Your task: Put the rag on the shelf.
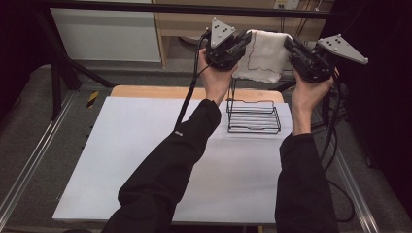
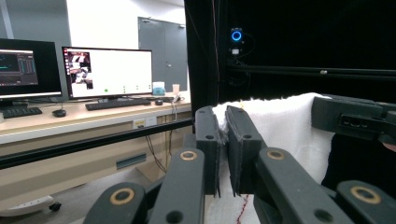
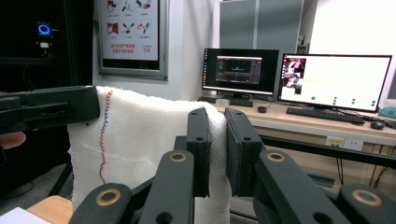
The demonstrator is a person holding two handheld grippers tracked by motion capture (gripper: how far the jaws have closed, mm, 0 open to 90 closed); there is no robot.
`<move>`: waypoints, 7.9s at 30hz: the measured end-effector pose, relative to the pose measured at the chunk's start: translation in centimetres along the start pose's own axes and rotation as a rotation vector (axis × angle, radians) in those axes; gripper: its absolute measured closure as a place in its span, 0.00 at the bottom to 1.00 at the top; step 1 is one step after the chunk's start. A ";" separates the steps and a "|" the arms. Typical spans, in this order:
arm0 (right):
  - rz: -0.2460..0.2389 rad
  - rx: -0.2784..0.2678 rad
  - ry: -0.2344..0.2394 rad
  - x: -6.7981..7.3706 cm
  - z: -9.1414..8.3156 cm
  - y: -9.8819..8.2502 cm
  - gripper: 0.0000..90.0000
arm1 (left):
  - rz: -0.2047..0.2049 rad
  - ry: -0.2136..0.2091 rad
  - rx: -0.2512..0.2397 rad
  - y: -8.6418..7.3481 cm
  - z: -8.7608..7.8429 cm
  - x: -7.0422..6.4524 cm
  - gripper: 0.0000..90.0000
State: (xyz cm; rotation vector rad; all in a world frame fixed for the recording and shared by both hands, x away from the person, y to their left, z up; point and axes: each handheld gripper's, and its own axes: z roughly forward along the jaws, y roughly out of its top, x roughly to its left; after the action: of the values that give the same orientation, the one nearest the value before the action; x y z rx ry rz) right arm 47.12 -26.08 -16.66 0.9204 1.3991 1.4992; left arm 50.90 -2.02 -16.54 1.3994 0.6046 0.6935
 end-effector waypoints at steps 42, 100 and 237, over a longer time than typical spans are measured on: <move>0.034 0.120 0.012 -2.5 1.9 -3.8 0.90 | 0.009 -0.041 0.110 -4.1 2.4 0.9 0.93; 0.019 0.240 0.092 -1.1 -5.2 -7.8 0.83 | -0.014 -0.157 0.224 -8.8 -2.2 -2.2 0.90; 0.148 0.710 0.460 4.8 -13.7 -26.5 0.01 | -0.110 0.039 0.709 -24.5 -34.7 12.2 0.08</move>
State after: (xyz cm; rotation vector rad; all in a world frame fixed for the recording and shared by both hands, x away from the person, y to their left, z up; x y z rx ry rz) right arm 35.46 -26.59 -44.55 1.1562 2.3308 1.3823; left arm 35.26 29.24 -43.61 1.9848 1.0115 0.4271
